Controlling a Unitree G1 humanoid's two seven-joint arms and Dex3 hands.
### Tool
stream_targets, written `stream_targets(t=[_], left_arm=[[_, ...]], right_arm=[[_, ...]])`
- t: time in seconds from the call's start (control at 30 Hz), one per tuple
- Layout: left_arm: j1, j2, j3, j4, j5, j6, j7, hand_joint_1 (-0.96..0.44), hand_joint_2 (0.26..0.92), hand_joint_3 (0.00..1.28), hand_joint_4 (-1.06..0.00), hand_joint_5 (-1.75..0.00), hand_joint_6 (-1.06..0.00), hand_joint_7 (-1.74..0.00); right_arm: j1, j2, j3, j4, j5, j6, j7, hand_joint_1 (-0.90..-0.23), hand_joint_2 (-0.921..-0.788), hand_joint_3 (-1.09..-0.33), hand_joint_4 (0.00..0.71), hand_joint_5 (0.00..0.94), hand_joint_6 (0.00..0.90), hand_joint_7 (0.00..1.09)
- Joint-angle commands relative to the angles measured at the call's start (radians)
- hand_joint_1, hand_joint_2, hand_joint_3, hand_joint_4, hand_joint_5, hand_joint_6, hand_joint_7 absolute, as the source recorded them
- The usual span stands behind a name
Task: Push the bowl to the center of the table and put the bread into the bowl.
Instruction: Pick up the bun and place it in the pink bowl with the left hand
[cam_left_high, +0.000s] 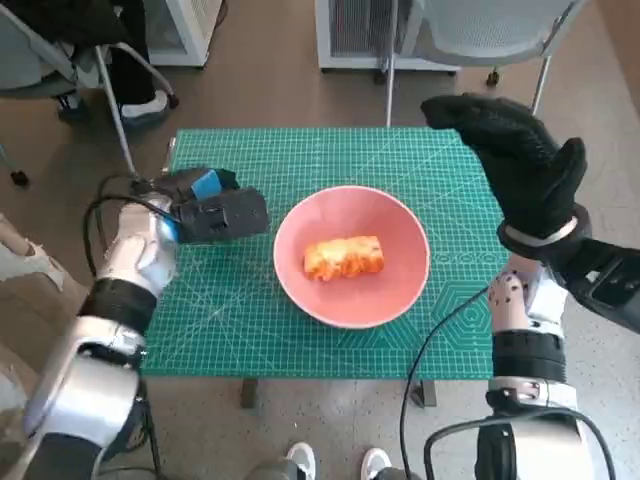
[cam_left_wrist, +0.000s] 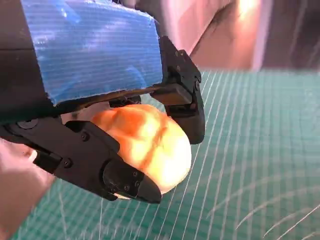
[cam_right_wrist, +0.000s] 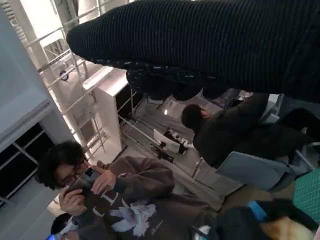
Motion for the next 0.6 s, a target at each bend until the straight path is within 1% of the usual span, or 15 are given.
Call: stream_targets(t=[0.03,0.1,0.13,0.27,0.37,0.43,0.53,0.6], left_arm=[[0.05,0.048,0.042,-0.17,-0.01,0.032,-0.023,0.0,0.917,0.09,-0.65,-1.17,-0.63,-1.2],[0.063,0.051,0.049,-0.203,-0.007,0.045,-0.03,0.0,0.918,0.09,-0.65,-1.14,-0.63,-1.23],[0.078,0.059,0.059,-0.251,-0.008,0.052,-0.033,0.0,0.919,0.09,-0.65,-1.13,-0.63,-1.24],[0.117,0.075,0.086,-0.365,-0.007,0.073,-0.04,0.0,0.92,0.07,-0.67,-1.11,-0.64,-1.23],[0.15,0.087,0.114,-0.466,-0.01,0.082,-0.04,0.0,0.918,0.06,-0.68,-1.17,-0.65,-1.14],[0.167,0.091,0.125,-0.51,-0.007,0.091,-0.045,0.0,0.914,0.06,-0.69,-1.25,-0.69,-1.02],[0.209,0.106,0.166,-0.643,-0.013,0.088,-0.041,0.0,0.912,0.06,-0.69,-1.28,-0.71,-0.97],[0.229,0.112,0.188,-0.704,-0.016,0.08,-0.037,0.0,0.916,0.05,-0.7,-1.18,-0.68,-1.08]], right_arm=[[0.019,0.0,0.004,0.005,-0.001,0.013,0.004,-0.654,-0.921,-0.724,0.188,0.0,-0.001,0.53],[0.019,0.0,0.004,0.004,-0.001,0.014,0.004,-0.654,-0.921,-0.723,0.188,0.0,-0.001,0.53],[0.018,0.0,0.004,0.005,-0.001,0.014,0.004,-0.654,-0.921,-0.723,0.188,0.0,-0.001,0.53],[0.017,0.0,0.004,0.007,-0.001,0.015,0.005,-0.653,-0.921,-0.722,0.188,0.0,-0.001,0.53],[0.015,0.001,0.006,0.006,-0.003,0.017,0.002,-0.649,-0.921,-0.722,0.188,0.0,-0.001,0.53],[0.016,0.001,0.007,0.003,-0.003,0.019,0.001,-0.646,-0.921,-0.724,0.188,0.0,-0.001,0.53],[0.013,0.003,0.009,0.0,-0.003,0.026,-0.001,-0.645,-0.921,-0.722,0.186,0.0,-0.001,0.53],[0.012,0.003,0.009,-0.001,-0.002,0.03,-0.002,-0.645,-0.921,-0.718,0.185,0.0,-0.001,0.53]])
